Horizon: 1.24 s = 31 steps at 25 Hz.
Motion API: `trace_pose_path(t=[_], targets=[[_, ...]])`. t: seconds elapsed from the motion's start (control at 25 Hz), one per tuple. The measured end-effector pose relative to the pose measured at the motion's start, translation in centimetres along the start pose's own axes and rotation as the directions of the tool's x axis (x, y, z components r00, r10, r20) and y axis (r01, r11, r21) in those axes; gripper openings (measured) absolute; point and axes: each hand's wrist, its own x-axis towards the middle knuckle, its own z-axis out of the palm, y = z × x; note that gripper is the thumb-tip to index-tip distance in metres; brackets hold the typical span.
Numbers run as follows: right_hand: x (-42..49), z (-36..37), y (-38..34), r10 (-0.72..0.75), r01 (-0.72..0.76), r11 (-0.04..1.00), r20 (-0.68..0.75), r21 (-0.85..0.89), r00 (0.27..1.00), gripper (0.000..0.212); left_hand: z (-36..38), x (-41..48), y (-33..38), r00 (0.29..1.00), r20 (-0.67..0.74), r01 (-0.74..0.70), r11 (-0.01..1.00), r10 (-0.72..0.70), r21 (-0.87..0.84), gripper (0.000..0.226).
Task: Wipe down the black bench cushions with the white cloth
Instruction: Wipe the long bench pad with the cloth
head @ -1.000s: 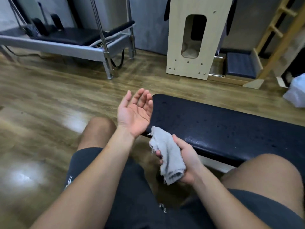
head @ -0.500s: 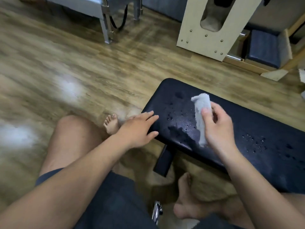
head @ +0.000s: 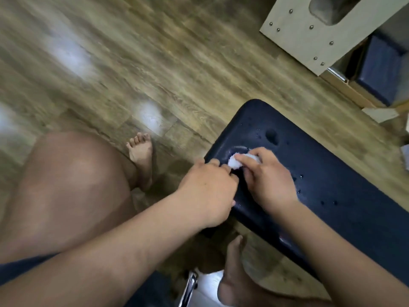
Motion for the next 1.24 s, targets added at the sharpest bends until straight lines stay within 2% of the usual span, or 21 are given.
trace_pose_path(t=[0.08,0.16,0.28,0.36,0.48,0.56,0.64,0.72,0.84,0.96,1.04,1.12,1.24], targets=[[4.1,0.3,2.1,0.093,-0.091,0.992,0.028,-0.082,0.995,0.031,0.3,0.1,-0.2,1.000,-0.008,-0.019,1.000,0.019,-0.014,0.048],[9.1,0.5,4.5,0.253,-0.244,0.961,0.056,-0.133,0.966,0.033,0.7,0.0,-0.7,0.999,-0.035,-0.017,0.998,0.015,-0.063,0.048],[12.6,0.4,5.4,0.361,-0.358,0.931,0.022,-0.067,0.932,0.033,1.6,-0.3,-0.7,1.000,-0.004,0.000,0.998,0.000,-0.056,0.064],[10.3,0.4,3.8,0.328,-0.328,0.943,-0.002,-0.062,0.945,0.029,2.5,-0.9,0.2,0.994,0.105,-0.008,0.999,0.004,0.042,0.079],[4.1,-0.4,-0.3,0.157,-0.157,0.987,-0.009,0.035,0.988,0.020,3.3,-1.2,1.4,0.974,0.228,-0.020,0.997,0.004,0.068,0.083],[1.8,-0.7,-1.3,0.062,-0.068,0.992,0.060,0.106,0.996,0.017,3.3,-1.1,1.5,0.967,0.253,-0.013,0.999,0.005,0.032,0.081],[2.5,-0.6,-0.5,0.011,-0.019,0.995,0.086,0.101,0.996,0.016,3.4,-1.1,1.4,0.971,0.240,-0.011,1.000,0.004,0.027,0.083],[5.8,-0.1,0.9,0.064,-0.066,0.997,0.065,0.033,0.996,0.017,3.5,-1.2,1.3,0.974,0.225,-0.011,0.999,0.002,0.038,0.086],[11.8,0.2,3.7,0.261,-0.261,0.965,0.030,0.004,0.965,0.026,3.3,-1.4,1.1,0.976,0.218,-0.002,1.000,-0.002,0.017,0.085],[12.2,0.1,3.0,0.307,-0.307,0.951,0.012,0.037,0.952,0.031,2.9,-1.2,1.0,0.979,0.202,-0.013,1.000,0.012,0.005,0.078],[8.6,0.0,0.1,0.245,-0.247,0.964,0.031,0.098,0.969,0.031,2.3,-1.1,1.2,0.977,0.211,-0.025,1.000,0.022,0.010,0.066],[3.9,-0.2,-3.3,0.111,-0.126,0.976,0.093,0.179,0.989,0.021,2.1,-1.4,1.6,0.966,0.253,-0.051,0.999,0.048,0.004,0.057],[1.8,-0.3,-4.3,-0.043,-0.008,0.968,0.196,0.252,0.980,0.019,1.9,-2.0,1.9,0.958,0.277,-0.072,0.997,0.067,0.008,0.054]])
